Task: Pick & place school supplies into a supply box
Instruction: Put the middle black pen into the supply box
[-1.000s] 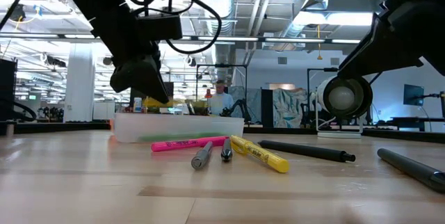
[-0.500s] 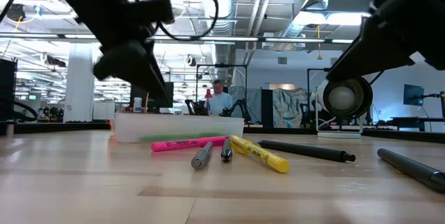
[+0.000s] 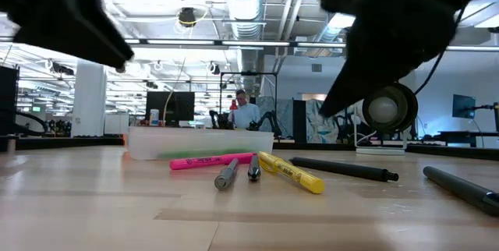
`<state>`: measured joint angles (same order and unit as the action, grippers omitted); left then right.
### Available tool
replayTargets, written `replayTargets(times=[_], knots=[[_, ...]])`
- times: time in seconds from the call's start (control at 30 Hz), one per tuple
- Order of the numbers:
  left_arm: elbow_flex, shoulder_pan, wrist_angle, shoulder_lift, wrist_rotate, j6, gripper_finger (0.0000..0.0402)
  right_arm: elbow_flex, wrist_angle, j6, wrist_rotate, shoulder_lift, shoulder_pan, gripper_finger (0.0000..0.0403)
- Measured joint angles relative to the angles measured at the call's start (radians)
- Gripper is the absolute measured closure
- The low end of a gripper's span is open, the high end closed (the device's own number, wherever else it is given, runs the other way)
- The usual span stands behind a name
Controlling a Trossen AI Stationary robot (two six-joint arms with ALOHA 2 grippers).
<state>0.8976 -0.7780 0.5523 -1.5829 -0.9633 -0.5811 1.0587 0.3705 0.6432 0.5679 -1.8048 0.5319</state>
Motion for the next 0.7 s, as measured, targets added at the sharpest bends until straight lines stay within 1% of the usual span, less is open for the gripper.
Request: replayTargets(times=[0.1,0.3,0.43,0.57,0.7], knots=[[-0.013,-0.071,0.018,0.0,-0.076,-0.069,0.0248,0.0,0.01,0.04,-0.031,-0.013,-0.025,0.0281],[-0.017,-0.163,0.069,0.0,-0.154,-0.181,0.0248,0.0,0.016,0.115,-0.047,-0.017,-0.044,0.0281],[-0.017,-0.192,0.072,0.0,-0.177,-0.216,0.0248,0.0,0.01,0.151,-0.057,-0.018,-0.051,0.0281],[-0.017,-0.204,0.072,0.0,-0.189,-0.227,0.0248,0.0,0.017,0.208,-0.11,-0.023,-0.064,0.0281],[-0.017,-0.206,0.073,0.0,-0.197,-0.228,0.0248,-0.002,0.012,0.226,-0.139,-0.037,-0.071,0.0281]])
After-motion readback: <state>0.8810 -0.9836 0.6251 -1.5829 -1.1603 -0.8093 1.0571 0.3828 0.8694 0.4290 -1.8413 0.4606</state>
